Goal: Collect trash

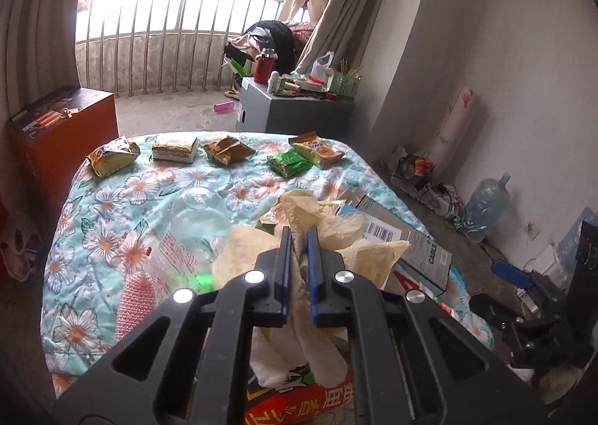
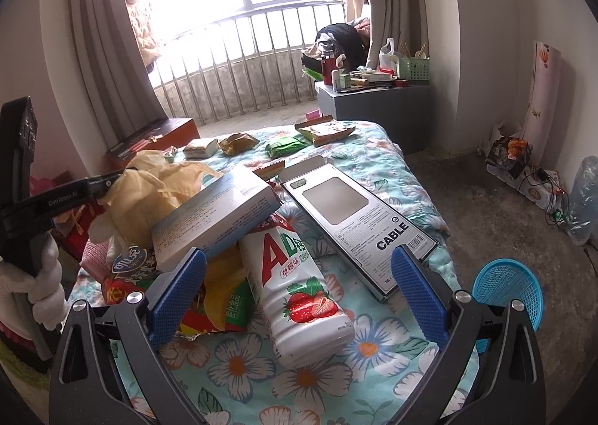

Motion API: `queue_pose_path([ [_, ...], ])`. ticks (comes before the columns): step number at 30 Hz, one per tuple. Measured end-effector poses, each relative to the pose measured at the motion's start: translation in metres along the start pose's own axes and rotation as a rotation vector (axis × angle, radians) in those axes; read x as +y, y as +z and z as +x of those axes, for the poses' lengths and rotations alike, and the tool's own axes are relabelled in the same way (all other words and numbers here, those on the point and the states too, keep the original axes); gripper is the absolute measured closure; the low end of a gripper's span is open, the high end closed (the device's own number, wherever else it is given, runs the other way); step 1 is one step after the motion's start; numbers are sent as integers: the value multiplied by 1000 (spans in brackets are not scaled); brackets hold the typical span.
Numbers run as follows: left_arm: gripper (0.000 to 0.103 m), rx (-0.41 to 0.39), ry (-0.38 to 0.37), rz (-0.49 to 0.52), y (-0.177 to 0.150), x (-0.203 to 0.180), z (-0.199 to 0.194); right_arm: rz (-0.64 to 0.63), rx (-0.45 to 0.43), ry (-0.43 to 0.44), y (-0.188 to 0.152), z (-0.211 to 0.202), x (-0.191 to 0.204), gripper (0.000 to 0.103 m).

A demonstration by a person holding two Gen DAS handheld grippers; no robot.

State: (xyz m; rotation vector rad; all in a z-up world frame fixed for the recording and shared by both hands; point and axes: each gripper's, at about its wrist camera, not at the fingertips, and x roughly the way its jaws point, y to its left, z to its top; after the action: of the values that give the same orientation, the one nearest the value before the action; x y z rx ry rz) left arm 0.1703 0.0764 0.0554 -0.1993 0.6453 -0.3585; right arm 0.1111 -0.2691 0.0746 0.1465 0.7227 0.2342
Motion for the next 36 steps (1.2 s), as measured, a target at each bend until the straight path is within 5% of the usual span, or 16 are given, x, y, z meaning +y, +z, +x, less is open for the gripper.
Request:
queue_pose_path([
  [7,97,-176,-128,-164,14,32,-57,-27,-22,22,5,-8,12,6],
  [14,97,-250,-128,-286,7,73,-92,-58,-24,104,18,-2,38,8],
  [20,97,-210,-199,-407,-16,96,-88,-50,-17,182,28,6,61,14],
  [30,97,-27,-231,-242,-74,26,-45,6,-38,111,29,-13,36,14],
  [36,65,88,-182,-117,-119,-8,-32,21,-12,100,15,-16,26,14],
])
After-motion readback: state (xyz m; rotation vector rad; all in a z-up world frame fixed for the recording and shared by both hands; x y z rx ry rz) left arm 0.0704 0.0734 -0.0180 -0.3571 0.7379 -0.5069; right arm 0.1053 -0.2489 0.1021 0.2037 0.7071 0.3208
